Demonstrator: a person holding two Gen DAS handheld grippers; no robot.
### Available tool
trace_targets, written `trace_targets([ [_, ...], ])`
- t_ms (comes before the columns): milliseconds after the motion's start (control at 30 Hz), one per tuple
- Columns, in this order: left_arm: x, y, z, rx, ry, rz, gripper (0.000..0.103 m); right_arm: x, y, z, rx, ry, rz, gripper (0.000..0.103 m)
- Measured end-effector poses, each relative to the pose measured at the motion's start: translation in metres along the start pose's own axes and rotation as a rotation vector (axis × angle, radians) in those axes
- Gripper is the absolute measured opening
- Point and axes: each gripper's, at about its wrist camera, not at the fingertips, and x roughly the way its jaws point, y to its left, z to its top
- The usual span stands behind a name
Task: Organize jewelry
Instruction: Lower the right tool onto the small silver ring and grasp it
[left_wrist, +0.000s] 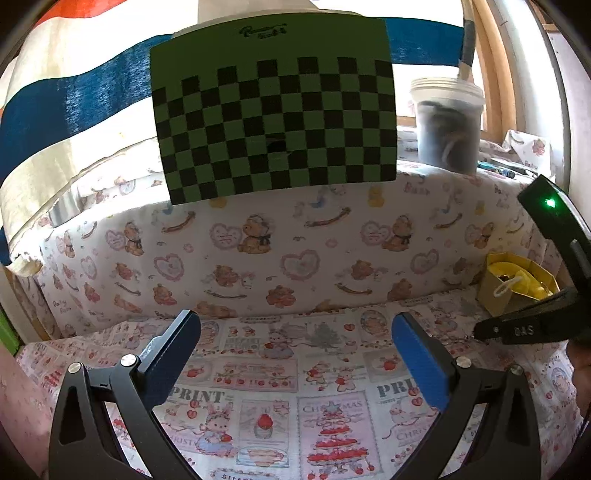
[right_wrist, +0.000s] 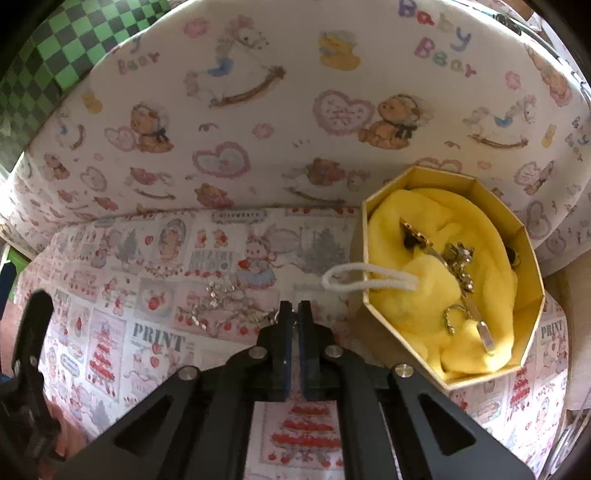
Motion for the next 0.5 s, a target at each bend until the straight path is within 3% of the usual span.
trace_targets([
  [100,-0.002,-0.001,-0.001,0.004,-0.01,0.009,0.103,-0.008,-0.006,-0.012,0.003,-0.01,0.048,0.001],
  [400,-0.004,-0.001,-0.001,0.004,-0.014,0.021,0.103,-0.046,-0.007,-0.037,-0.036,-0.097,0.073,0.001],
  [467,-0.003,0.0,0.0,-0.001,-0.01,0.02,0.103,-0.042,-0.005,-0.033,-0.038,-0.074,0.074,0.002],
  [500,-0.003,0.0,0.0,-0.005,-0.01,0.019,0.103,-0.039,-0.005,-0.031,-0.027,-0.059,0.08,0.008],
])
